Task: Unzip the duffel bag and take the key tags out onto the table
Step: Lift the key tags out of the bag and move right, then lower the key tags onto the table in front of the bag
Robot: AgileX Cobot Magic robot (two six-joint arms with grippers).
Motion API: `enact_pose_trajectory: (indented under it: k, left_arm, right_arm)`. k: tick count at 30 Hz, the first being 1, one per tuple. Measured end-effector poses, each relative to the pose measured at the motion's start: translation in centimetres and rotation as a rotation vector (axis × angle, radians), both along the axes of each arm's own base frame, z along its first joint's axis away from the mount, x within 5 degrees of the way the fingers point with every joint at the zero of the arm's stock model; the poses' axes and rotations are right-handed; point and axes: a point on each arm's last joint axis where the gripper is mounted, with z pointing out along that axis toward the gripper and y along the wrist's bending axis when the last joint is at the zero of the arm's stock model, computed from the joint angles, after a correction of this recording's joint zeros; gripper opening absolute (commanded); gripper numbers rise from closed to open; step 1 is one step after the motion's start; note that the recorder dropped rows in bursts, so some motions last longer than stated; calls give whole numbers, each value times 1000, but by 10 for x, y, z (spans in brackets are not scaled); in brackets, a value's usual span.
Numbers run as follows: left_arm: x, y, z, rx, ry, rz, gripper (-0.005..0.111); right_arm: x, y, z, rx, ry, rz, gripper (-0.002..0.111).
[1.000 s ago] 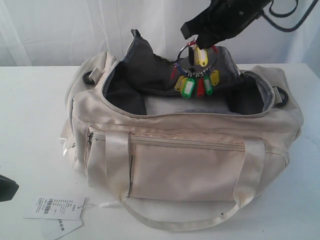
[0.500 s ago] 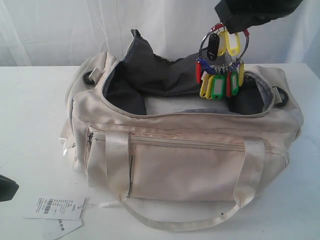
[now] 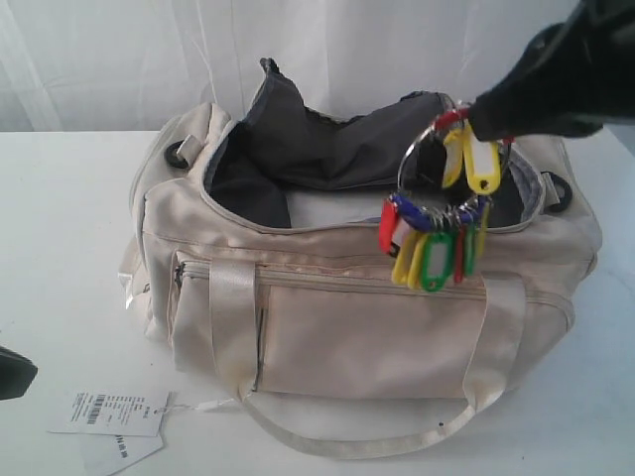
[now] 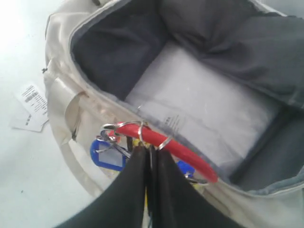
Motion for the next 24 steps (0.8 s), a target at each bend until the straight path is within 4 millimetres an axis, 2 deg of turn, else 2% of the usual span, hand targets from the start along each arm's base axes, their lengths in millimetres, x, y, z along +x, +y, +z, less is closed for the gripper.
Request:
enact_pose_trajectory:
  k: [5,9,17,24]
  left_arm:
    - [0,0,0,0,0,0,0]
    - [0,0,0,0,0,0,0]
    - [0,0,0,0,0,0,0]
    - [0,0,0,0,0,0,0]
  right_arm:
    - [-21,-7,-19,2,48,25,0]
    - [-30,-10,-41,-18,112,30,0]
    - [-33,-13,-93,-63,220,-2,0]
    - [-30,-14,-121,-78,247,-43,0]
